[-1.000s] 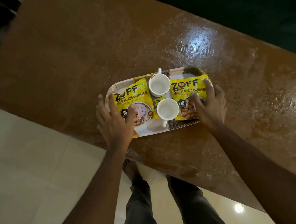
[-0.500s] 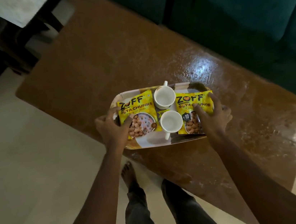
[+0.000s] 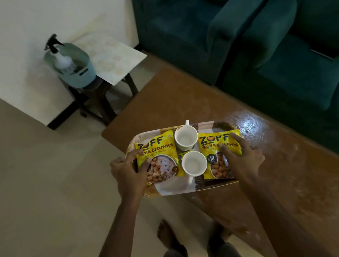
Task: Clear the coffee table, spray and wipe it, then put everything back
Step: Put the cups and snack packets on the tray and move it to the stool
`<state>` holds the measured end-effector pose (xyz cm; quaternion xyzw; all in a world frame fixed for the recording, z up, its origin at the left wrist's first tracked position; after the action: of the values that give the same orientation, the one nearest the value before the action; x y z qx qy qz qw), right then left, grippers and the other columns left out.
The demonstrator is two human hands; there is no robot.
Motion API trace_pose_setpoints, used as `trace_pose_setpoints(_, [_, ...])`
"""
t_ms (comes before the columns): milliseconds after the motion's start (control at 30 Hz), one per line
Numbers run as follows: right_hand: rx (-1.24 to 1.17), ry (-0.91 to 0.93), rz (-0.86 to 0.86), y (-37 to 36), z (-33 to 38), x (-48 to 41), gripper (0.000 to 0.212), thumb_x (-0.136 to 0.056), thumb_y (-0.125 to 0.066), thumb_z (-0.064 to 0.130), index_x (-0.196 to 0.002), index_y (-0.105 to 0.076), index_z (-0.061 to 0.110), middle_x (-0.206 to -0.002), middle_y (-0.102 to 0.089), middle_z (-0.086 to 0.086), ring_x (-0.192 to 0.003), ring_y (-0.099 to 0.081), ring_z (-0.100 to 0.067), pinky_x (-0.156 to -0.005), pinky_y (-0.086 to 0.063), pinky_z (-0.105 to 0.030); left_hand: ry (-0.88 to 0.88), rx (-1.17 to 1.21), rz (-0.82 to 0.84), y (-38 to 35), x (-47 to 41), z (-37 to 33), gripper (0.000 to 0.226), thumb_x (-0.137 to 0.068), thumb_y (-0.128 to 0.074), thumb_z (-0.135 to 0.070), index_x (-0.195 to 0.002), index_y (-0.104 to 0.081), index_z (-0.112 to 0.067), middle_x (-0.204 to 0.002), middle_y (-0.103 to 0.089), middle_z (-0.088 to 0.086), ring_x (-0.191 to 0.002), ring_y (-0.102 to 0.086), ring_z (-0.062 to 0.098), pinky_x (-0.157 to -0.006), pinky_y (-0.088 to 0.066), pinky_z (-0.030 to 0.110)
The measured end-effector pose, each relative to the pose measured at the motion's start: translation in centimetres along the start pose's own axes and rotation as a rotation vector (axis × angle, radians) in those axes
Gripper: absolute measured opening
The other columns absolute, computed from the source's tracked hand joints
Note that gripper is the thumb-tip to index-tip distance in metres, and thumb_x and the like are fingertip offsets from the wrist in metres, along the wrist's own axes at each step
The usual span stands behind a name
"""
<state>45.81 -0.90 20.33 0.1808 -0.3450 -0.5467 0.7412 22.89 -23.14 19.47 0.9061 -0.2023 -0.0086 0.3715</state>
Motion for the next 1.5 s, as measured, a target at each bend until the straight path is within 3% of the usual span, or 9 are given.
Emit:
trace_pose_setpoints(233, [0.044,0.069,0.047,-4.0,8.1,4.8,0.054,-0.083,-0.068,0.057,-0.134,-0.055,0.045,-0.145,-0.032,-0.019,-0.139,-0.020,-0.038,-0.111,-0.027,-0.050,0.040,-0.009,-0.038,9.4,-2.5,2.1,0.035,-0.083,-0.079,-0.036,-0.116,-0.069,-0.032,-0.115,-0.039,0.012,-0.113,-0.044,0.031,-0.080,-0.040,0.031])
trace_pose_setpoints(500, [0.048,0.090,0.068,-9.4,14.2,5.7,0.055,-0.085,-0.067,0.057,-0.137,-0.054,0.044,-0.144,-0.030,-0.020,-0.139,-0.019,-0.038,-0.113,-0.026,-0.050,0.049,-0.011,-0.073,14.7,-7.8,3.9,0.036,-0.083,-0.078,-0.036,-0.117,-0.068,-0.033,-0.110,-0.033,0.004,-0.114,-0.043,0.031,-0.083,-0.040,0.030])
trace_pose_setpoints(800, [-0.003,0.106,0.060,-17.2,21.6,2.4,0.052,-0.084,-0.066,0.059,-0.133,-0.055,0.048,-0.146,-0.030,-0.014,-0.138,-0.021,-0.033,-0.113,-0.030,-0.048,0.004,-0.029,-0.055,18.1,-19.7,4.6,0.036,-0.083,-0.078,-0.035,-0.118,-0.068,-0.032,-0.114,-0.037,0.008,-0.119,-0.043,0.033,-0.090,-0.043,0.038])
trace_pose_setpoints(1067, [-0.027,0.104,0.092,-23.4,30.9,-0.3,0.052,-0.086,-0.064,0.058,-0.135,-0.053,0.047,-0.145,-0.034,-0.014,-0.136,-0.029,-0.034,-0.111,-0.033,-0.050,0.003,-0.023,-0.048,22.8,-30.6,4.4,0.035,-0.082,-0.081,-0.032,-0.115,-0.070,-0.030,-0.109,-0.036,0.006,-0.116,-0.045,0.032,-0.086,-0.038,0.029])
trace_pose_setpoints(1500, [-0.042,0.086,0.017,-33.3,43.6,-3.1,0.052,-0.084,-0.065,0.061,-0.133,-0.053,0.049,-0.146,-0.030,-0.013,-0.138,-0.020,-0.034,-0.108,-0.030,-0.050,-0.078,-0.046,0.006,29.6,-47.6,4.7,0.036,-0.082,-0.080,-0.037,-0.116,-0.069,-0.031,-0.110,-0.035,0.004,-0.109,-0.052,0.030,-0.086,-0.045,0.034])
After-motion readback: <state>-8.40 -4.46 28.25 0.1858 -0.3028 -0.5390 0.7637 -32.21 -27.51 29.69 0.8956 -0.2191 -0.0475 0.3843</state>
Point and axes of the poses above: each hand's wrist, its own x-axis away from the middle knuckle, its own y-axis out of the back of the hand, z = x × y, the point moved 4 cm from there along -x, towards the middle knuckle
